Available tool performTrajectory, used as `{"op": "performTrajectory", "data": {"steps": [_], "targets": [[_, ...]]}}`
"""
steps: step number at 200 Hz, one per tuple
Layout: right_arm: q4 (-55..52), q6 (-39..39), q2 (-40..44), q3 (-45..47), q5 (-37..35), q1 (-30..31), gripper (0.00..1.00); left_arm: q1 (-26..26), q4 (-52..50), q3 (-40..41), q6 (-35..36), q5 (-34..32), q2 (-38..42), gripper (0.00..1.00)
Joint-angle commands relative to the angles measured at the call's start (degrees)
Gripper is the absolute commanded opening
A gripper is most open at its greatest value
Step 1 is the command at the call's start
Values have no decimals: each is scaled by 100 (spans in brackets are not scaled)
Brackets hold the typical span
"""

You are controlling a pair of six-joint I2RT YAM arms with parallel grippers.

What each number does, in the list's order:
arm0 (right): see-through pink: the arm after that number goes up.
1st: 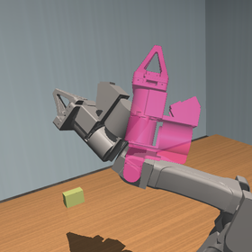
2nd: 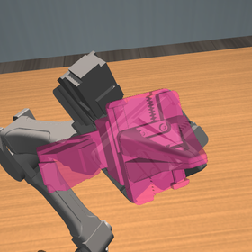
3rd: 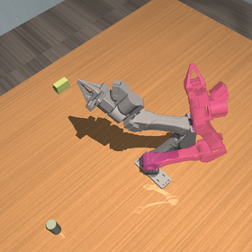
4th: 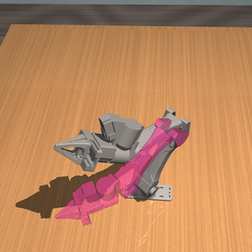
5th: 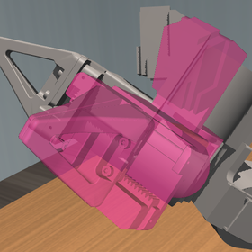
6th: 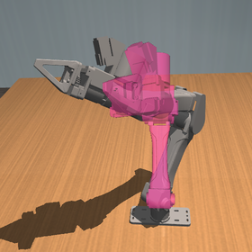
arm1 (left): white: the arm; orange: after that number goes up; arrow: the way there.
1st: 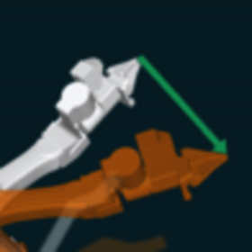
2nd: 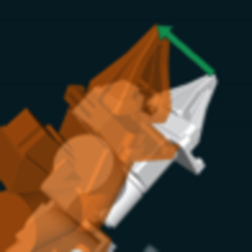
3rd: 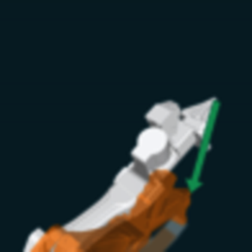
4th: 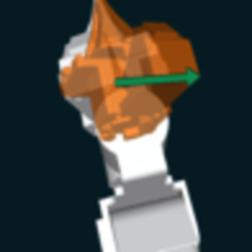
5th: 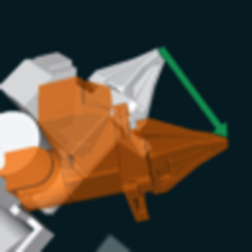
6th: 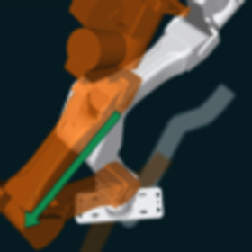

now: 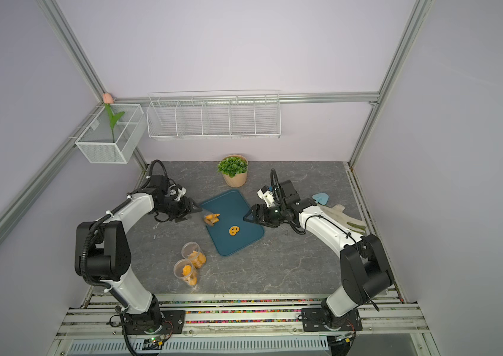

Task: Pour the cookies out of the jar
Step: Pour the cookies in the jar onto the tray, then place the jar at the center of the board.

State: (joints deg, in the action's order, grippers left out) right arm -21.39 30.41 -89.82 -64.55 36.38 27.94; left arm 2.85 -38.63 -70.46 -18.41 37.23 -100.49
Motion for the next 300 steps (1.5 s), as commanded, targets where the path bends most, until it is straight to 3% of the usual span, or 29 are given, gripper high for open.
{"op": "performTrajectory", "data": {"steps": [1,89,125,128,130,132,135,173,201,222,259,300], "targets": [[29,-28,-133,-113,-51,66,82,119,520,80,-260,866,167,60],[69,17,-217,-172,-85,156,82,110,295,23,-96,757,491,60],[43,17,-78,-181,-137,154,86,111,551,23,-323,1351,640,60],[40,15,-65,-180,-155,153,88,112,636,43,-394,1459,641,60],[43,14,-52,-180,-168,146,99,111,690,59,-438,1521,646,60],[46,19,-31,-180,-173,142,91,110,756,76,-502,1596,654,60],[59,23,-9,-173,-184,148,89,115,852,110,-593,1701,661,60],[566,340,450,-11,-342,57,89,256,2088,474,-1670,2516,943,60],[806,636,752,-65,-338,-123,89,428,2048,405,-1815,2618,1154,61],[740,843,747,-370,41,-352,89,544,2183,344,-2062,2728,1313,61],[754,958,979,-779,251,-578,89,706,3655,418,-3464,2933,1570,61],[270,916,838,-1428,948,-740,89,843,5664,602,-5138,3042,1587,61]]}}
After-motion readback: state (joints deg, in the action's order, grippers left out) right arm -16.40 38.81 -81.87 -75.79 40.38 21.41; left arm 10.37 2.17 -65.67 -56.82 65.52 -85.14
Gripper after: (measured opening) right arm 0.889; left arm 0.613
